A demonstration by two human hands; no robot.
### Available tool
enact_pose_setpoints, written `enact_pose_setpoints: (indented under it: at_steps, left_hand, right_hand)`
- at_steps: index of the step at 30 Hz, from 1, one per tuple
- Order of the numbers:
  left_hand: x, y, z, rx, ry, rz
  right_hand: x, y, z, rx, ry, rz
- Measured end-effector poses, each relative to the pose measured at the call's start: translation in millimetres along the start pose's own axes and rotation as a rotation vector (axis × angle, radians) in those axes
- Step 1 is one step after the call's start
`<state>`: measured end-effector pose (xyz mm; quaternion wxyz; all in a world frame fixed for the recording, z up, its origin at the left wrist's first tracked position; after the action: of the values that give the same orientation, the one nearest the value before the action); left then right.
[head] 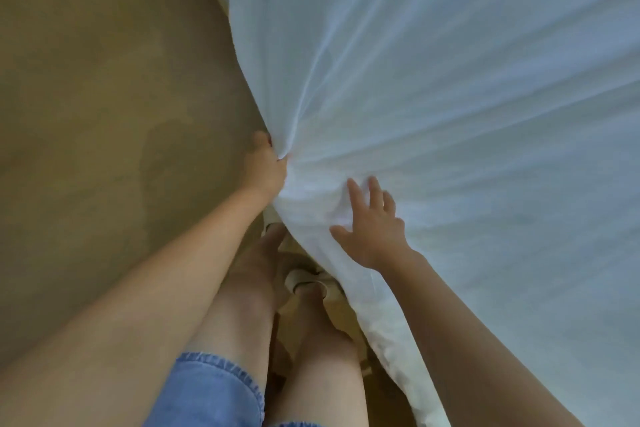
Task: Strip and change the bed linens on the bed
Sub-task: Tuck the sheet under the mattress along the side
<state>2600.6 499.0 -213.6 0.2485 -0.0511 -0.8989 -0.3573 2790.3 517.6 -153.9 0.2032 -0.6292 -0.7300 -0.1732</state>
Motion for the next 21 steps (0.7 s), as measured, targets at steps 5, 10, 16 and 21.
enact_pose_setpoints:
  at_steps: [5,10,16,21]
  left_hand:
    - [-26.9,19.5,44.2,0.118,-0.277,-0.43]
    - [-4.6,35.1,60.7,0.205,-0.218,-0.888]
    - [25.6,72.8,56.5,0.074,-0.058,-0.898]
    - [61.5,89.5,38.3,-0.223,0.114,-0.624]
  right_hand:
    - [22.5,-15.6,12.0,0.007,0.095,0.114]
    - [49.2,-37.2,14.8,0.141,0.223,0.164]
    - [71.6,-55.1,25.0,0.212,0.262,0.183]
    - [89.7,-55.7,31.9,0.26,0.375,0.268]
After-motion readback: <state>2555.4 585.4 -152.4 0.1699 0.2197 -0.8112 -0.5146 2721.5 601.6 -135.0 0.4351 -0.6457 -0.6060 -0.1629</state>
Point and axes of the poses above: each hand's wrist, its own z-axis towards the middle knuckle, its own x-axis out of the back of the hand, y = z × x, the point moved 5 cm from there along z, towards the middle knuckle, and after that the axes turned 11 degrees about -x, right-handed, at the moved point
